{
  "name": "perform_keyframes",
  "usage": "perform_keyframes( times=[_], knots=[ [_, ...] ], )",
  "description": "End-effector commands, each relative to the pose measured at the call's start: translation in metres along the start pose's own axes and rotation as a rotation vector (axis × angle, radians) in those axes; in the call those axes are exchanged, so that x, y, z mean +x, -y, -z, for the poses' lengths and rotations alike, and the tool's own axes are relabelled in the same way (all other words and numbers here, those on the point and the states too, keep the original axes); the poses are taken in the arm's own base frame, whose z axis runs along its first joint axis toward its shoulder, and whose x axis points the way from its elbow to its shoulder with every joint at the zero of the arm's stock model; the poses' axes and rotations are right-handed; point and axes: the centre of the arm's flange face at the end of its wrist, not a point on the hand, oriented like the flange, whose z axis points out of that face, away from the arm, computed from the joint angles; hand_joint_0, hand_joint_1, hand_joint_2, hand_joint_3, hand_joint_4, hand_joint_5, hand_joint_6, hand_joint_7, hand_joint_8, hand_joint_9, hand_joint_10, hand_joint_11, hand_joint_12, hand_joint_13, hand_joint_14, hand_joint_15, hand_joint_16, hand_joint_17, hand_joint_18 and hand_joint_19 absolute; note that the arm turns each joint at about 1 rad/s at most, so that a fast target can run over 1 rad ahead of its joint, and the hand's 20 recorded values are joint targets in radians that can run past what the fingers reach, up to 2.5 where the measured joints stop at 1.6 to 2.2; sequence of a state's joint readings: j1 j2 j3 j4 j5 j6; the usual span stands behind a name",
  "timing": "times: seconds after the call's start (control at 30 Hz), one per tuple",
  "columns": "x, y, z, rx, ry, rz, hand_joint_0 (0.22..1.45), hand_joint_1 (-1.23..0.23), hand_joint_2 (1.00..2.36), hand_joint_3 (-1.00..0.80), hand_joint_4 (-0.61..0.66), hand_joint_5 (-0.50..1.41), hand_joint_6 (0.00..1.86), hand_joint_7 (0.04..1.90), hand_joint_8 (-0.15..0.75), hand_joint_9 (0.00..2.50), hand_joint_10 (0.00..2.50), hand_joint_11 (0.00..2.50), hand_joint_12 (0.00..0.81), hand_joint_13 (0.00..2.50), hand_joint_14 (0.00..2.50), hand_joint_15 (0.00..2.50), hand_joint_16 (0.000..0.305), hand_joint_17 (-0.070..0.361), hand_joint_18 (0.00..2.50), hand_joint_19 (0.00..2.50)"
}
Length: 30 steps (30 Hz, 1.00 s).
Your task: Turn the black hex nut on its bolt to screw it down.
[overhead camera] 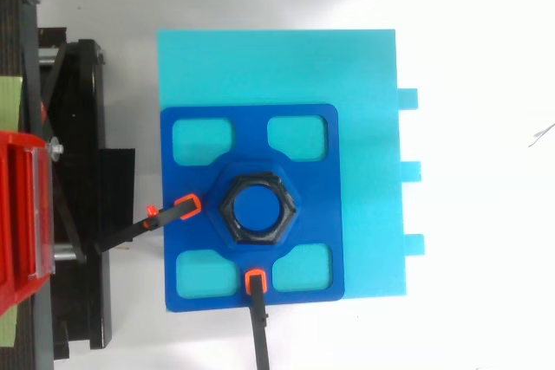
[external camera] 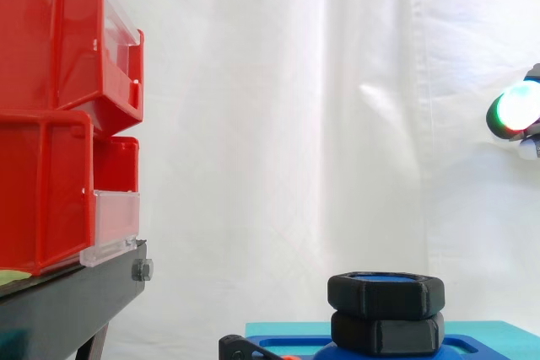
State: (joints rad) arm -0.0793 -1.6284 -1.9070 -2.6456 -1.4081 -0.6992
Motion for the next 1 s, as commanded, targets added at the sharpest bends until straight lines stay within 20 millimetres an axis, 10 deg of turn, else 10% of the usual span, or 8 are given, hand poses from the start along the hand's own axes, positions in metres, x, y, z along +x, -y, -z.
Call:
perform_keyframes(
  times=[0.0, 0.97],
  knots=[
    [0.001, 0.002, 0.003, 0.034, -0.002, -0.223, 0.45, -0.43, 1.00, -0.50, 0.15, -0.26, 0.50, 0.69, 0.237, 0.04, 0.00, 0.05, 0.353, 0.00, 0.00, 0.00, 0.057, 0.129, 0.00, 0.15],
    [0.006, 0.011, 0.013, 0.115, -0.055, -0.223, 0.42, -0.35, 1.00, -0.50, 0.11, -0.25, 0.50, 0.71, 0.244, 0.09, 0.00, 0.09, 0.370, 0.00, 0.00, 0.00, 0.061, 0.137, 0.00, 0.18]
  ],
)
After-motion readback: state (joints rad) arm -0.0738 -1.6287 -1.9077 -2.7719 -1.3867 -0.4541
